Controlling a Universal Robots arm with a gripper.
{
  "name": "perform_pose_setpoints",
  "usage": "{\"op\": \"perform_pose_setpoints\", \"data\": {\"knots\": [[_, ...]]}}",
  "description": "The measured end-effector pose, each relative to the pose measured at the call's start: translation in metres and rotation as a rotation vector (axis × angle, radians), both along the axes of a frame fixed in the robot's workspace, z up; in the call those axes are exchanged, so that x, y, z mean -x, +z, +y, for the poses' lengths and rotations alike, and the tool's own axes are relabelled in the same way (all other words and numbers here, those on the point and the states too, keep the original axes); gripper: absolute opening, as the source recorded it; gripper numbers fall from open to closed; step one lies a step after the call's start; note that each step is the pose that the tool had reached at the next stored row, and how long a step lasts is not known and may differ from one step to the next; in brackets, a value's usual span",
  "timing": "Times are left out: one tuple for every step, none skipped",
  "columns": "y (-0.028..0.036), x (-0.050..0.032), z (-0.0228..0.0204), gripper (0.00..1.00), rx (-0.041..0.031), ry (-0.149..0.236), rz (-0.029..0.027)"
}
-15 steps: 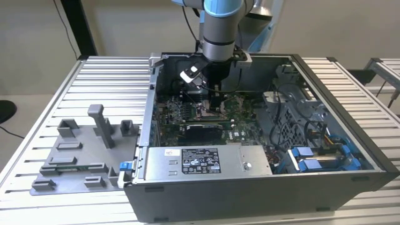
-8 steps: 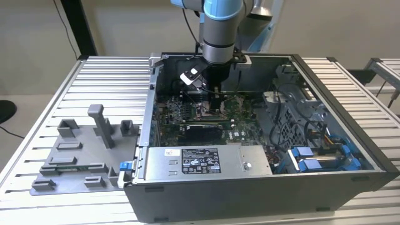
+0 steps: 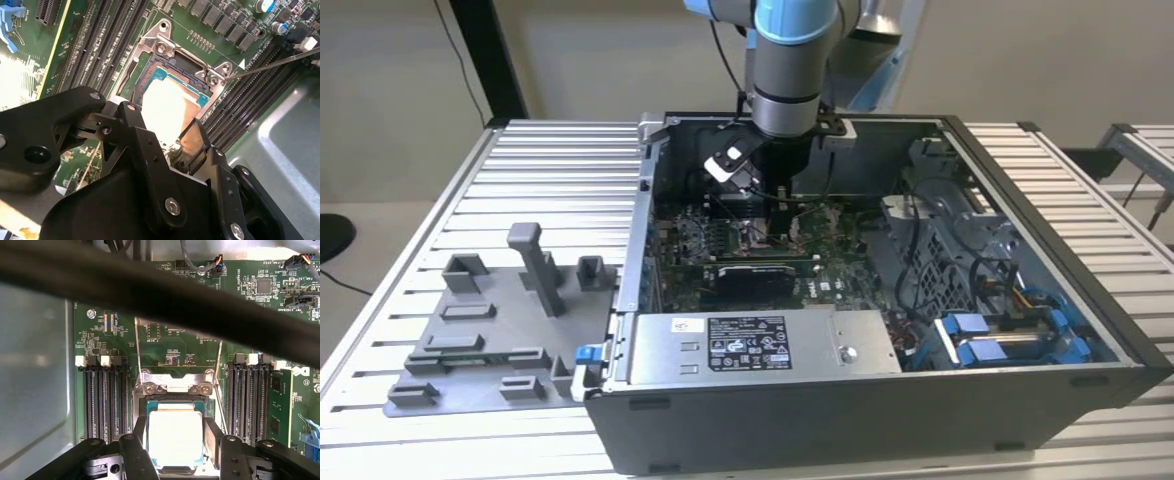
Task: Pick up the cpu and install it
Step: 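Place the cpu into insertion slot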
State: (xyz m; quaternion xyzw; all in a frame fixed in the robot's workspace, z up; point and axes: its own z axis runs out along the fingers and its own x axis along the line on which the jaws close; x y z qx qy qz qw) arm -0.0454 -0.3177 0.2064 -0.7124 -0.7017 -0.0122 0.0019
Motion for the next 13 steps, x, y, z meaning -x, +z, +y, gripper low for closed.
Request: {"op": "perform_pose_setpoints", "data": {"knots": [[-0.0002, 0.0000, 0.0004, 0.00, 0.0053, 0.000, 0.0001], [-0.0005, -0.0001, 0.0010, 0.00, 0.0095, 0.000, 0.0000], [-0.0008, -0.0001, 0.0019, 0.00, 0.0136, 0.000, 0.0000], [-0.0010, -0.0001, 0.0028, 0.00, 0.0170, 0.000, 0.0000], [-0.0013, 0.0000, 0.0037, 0.00, 0.0197, 0.000, 0.0001], [-0.0016, 0.0000, 0.0048, 0.00, 0.0218, 0.000, 0.0000], [-0.0020, 0.0000, 0.0058, 0.00, 0.0232, 0.000, 0.0002], [-0.0026, 0.0000, 0.0065, 0.00, 0.0238, 0.000, 0.0001], [-0.0032, 0.0000, 0.0070, 0.00, 0.0242, 0.000, 0.0000], [-0.0038, -0.0001, 0.0073, 0.00, 0.0245, 0.000, 0.0000], [-0.0041, -0.0001, 0.0073, 0.00, 0.0247, 0.001, 0.0000], [-0.0042, 0.0000, 0.0073, 0.00, 0.0250, 0.001, 0.0002], [-0.0042, 0.0000, 0.0073, 0.00, 0.0252, 0.001, 0.0003]]}}
